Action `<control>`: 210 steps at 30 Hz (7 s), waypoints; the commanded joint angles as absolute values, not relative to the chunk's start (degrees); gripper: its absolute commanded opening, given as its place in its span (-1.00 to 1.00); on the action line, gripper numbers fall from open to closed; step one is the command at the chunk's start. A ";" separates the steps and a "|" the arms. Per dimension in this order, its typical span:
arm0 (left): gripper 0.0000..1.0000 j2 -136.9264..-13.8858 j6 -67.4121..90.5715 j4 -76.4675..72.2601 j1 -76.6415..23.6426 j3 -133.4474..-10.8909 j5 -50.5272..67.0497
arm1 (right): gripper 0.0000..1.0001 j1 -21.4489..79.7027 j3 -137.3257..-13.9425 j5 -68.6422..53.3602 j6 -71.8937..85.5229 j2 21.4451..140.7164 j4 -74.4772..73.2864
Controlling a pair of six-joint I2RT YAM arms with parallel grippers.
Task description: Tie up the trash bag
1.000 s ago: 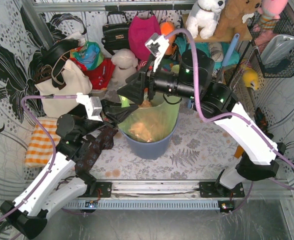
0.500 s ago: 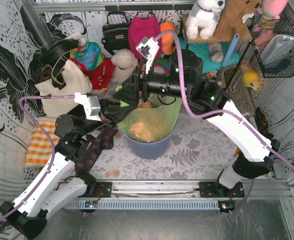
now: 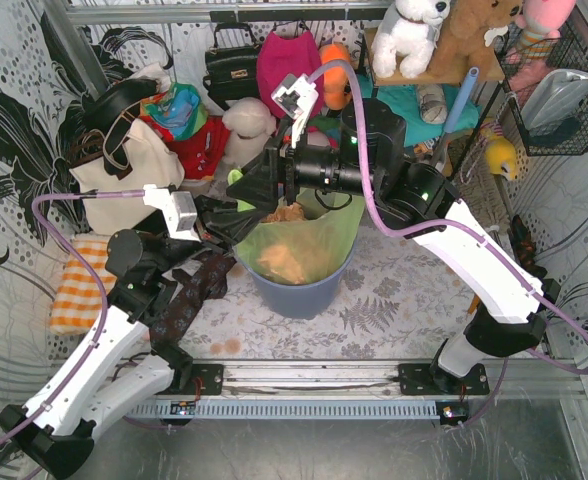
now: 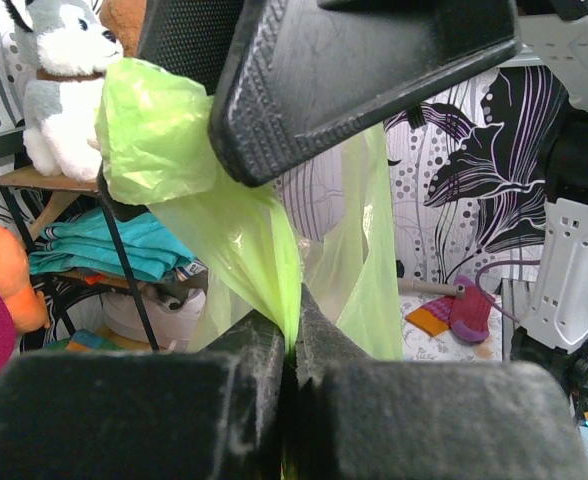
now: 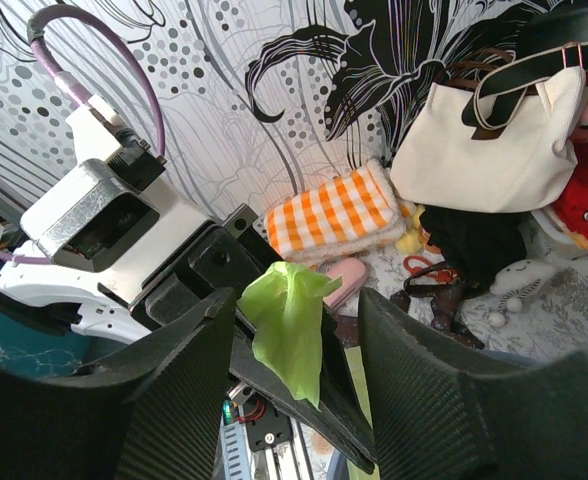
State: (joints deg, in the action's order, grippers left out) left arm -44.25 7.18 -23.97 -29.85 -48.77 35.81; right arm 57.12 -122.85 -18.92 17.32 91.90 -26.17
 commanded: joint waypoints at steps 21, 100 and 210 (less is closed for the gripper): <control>-0.38 -45.95 8.62 -28.91 -29.75 -47.65 31.41 | -1.00 57.01 -124.13 -14.15 20.59 92.88 -19.99; 0.50 -41.20 10.70 -17.94 -29.79 -55.58 21.55 | -1.00 57.01 -119.60 16.35 11.54 75.32 -37.43; -0.98 -74.31 10.02 -27.75 -43.77 -75.71 30.27 | 0.07 56.88 -121.77 16.16 9.89 73.83 -40.70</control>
State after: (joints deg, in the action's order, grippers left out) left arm -75.44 10.26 -24.88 -43.79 -75.59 29.63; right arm 57.10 -122.43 16.75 8.51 75.70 -44.31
